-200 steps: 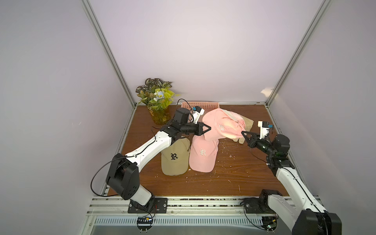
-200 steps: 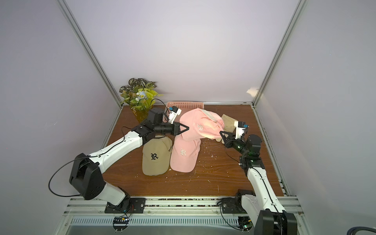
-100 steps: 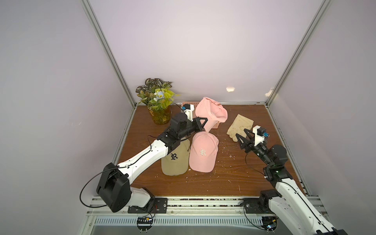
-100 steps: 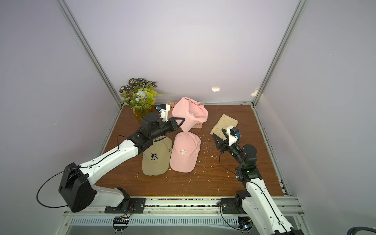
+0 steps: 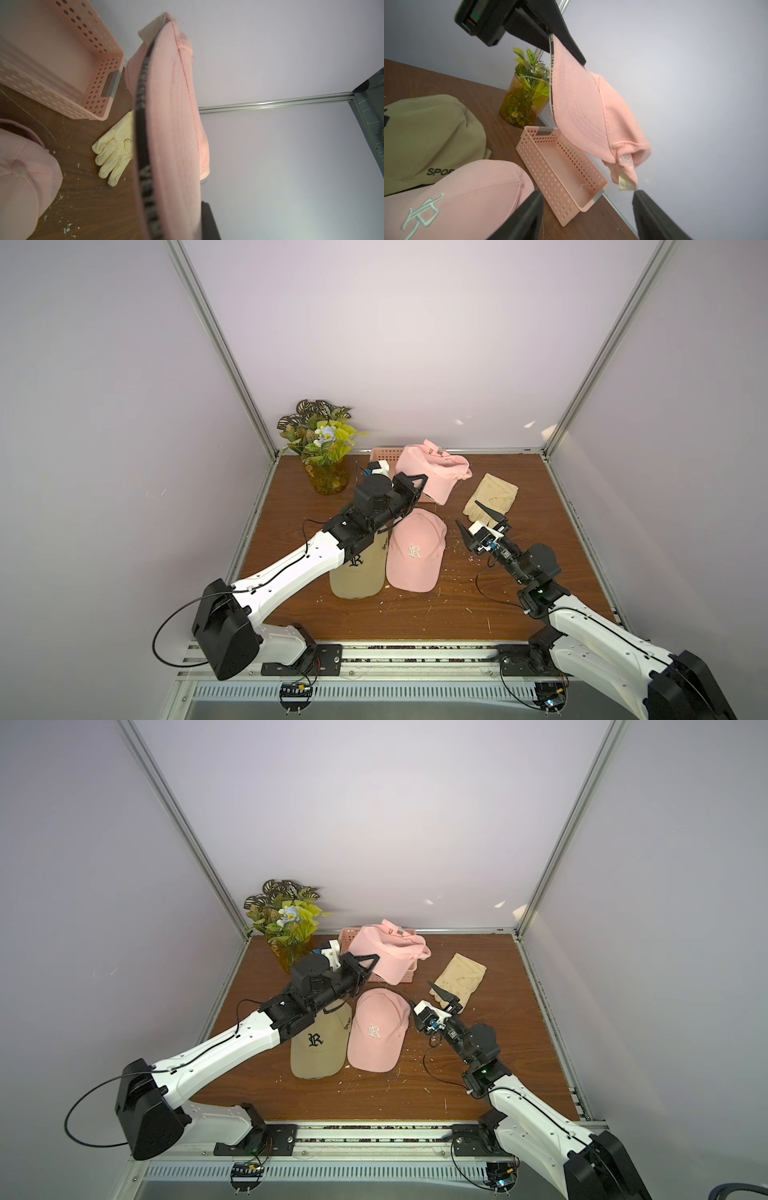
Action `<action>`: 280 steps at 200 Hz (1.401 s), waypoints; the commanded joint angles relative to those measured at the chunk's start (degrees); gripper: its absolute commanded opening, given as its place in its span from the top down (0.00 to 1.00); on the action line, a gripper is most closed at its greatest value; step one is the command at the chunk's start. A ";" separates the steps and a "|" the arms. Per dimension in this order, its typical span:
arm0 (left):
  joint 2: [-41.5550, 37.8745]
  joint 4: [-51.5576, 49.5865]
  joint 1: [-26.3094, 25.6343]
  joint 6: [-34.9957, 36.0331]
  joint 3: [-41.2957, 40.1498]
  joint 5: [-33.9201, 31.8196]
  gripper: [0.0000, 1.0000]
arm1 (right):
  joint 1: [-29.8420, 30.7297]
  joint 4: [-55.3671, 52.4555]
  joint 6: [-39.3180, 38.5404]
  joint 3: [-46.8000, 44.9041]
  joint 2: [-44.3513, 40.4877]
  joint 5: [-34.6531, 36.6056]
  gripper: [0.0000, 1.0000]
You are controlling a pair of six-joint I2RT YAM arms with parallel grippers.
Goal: Turn the baseball cap inside out
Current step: Turn over the baseball cap.
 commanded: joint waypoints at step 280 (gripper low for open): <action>0.52 -4.88 2.44 96.36 1.26 10.18 0.33 | -7.75 -50.70 27.43 40.80 11.15 -7.59 1.00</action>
